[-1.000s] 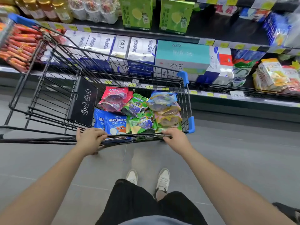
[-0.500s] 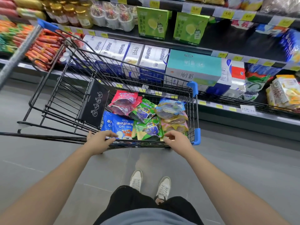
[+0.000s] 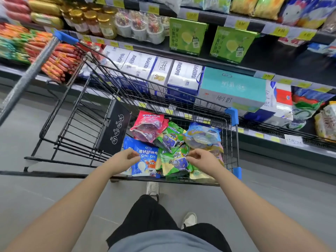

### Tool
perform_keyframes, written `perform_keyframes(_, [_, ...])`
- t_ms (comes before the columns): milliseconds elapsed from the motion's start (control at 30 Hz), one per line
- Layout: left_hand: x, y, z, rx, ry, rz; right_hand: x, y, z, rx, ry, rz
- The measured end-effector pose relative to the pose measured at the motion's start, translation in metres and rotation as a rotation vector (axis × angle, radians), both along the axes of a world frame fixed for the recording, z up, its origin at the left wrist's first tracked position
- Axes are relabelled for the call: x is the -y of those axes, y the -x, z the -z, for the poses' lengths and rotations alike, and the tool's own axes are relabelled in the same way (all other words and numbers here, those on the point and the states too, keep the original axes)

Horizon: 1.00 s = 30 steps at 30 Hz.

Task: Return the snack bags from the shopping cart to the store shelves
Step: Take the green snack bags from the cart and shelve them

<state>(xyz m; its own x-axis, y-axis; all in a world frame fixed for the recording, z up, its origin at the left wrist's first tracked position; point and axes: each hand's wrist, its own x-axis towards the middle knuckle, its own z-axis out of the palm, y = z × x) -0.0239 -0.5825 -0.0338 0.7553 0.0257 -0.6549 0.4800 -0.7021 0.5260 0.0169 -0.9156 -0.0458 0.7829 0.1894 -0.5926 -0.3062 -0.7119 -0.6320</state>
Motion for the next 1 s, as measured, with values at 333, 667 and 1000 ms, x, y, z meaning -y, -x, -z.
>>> perform_keyframes(333, [-0.044, -0.047, 0.051, -0.239, 0.024, 0.057, -0.054, -0.04, 0.023, -0.159, 0.056, 0.006])
perform_keyframes(667, [-0.025, -0.061, 0.075, -0.364, 0.014, 0.063, -0.044, -0.049, 0.055, -0.292, 0.115, 0.035])
perform_keyframes(1000, [0.024, -0.064, 0.107, -0.461, 0.006, 0.099, -0.025, -0.054, 0.104, -0.352, 0.254, 0.053])
